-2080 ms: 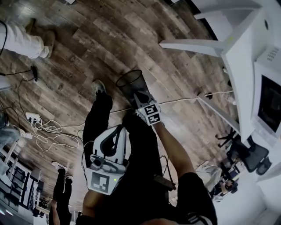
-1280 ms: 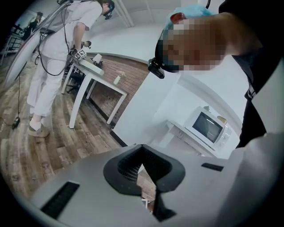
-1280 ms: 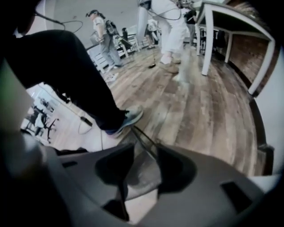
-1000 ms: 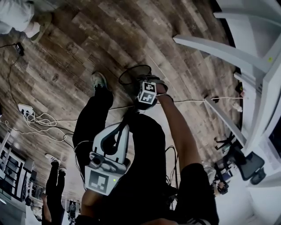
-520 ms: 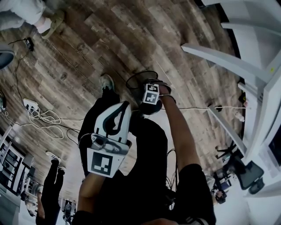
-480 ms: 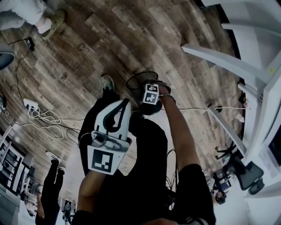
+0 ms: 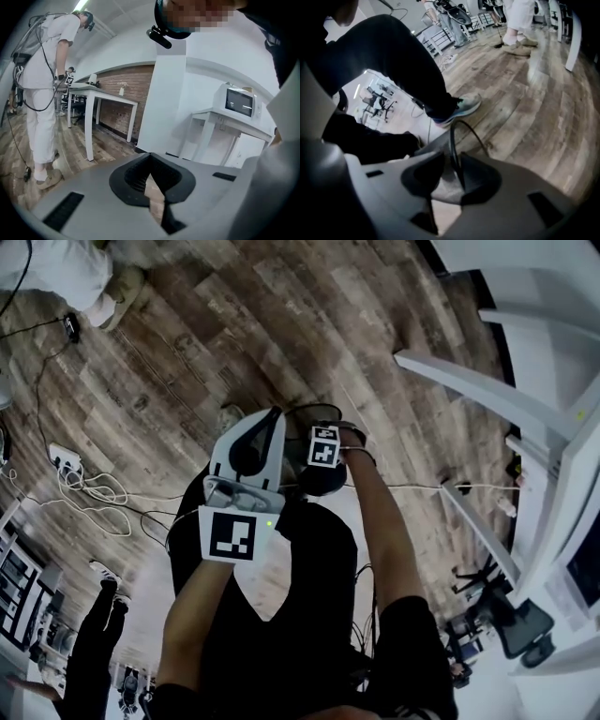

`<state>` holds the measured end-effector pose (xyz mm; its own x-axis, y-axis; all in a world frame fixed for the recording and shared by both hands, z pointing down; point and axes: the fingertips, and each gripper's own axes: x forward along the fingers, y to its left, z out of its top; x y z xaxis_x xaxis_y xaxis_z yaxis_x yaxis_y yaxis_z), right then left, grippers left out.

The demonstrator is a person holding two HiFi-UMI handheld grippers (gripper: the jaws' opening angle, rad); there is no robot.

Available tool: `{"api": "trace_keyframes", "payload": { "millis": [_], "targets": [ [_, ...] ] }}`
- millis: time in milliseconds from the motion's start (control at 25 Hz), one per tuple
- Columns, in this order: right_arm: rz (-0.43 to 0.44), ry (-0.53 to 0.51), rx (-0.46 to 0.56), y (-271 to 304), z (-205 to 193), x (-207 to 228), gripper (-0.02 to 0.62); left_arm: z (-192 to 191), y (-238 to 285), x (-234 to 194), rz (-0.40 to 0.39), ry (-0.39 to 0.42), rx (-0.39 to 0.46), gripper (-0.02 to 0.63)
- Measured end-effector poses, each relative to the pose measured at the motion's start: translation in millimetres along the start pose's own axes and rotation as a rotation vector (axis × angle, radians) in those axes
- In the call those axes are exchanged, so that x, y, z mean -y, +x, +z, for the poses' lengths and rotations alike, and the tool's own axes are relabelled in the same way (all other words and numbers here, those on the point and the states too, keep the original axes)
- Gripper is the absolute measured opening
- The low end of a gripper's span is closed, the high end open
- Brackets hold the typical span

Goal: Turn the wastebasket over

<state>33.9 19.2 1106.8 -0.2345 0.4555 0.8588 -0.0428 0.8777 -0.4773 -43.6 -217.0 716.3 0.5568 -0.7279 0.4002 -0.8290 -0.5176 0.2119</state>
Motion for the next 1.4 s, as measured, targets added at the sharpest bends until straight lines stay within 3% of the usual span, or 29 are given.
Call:
{"api": "trace_keyframes", "payload": {
  "millis": [280, 720, 920, 1120, 1400],
  "targets": [
    [-0.004, 0.035, 0.007, -10.4, -12.2, -9.3, 0.097, -6.2, 0.5, -16.3, 0.049, -0.058, -0.007, 0.035],
    [0.051, 0.059, 0.018, -34.2, -49.2, -60.5, 0.061, 19.3, 6.2, -11.1, 0.037, -0.023, 0.015, 0.035],
    [0.02, 0.034, 0.019, -52.3, -60.3, -75.5, 0.058, 35.5, 9.9, -1.1, 0.031, -0.031, 0.032, 0.035],
    [-0.091, 0.007, 0.034, -84.5, -63.9, -68.0, 0.058, 47.9, 15.4, 12.9, 0.017, -0.023, 0.057, 0.035],
    [-0.436, 0.047, 0.095, -130.5, -63.6, 1.6, 0.058, 45.6, 27.5, 22.0, 0.002, -0.012, 0.071, 0.035]
  ]
}}
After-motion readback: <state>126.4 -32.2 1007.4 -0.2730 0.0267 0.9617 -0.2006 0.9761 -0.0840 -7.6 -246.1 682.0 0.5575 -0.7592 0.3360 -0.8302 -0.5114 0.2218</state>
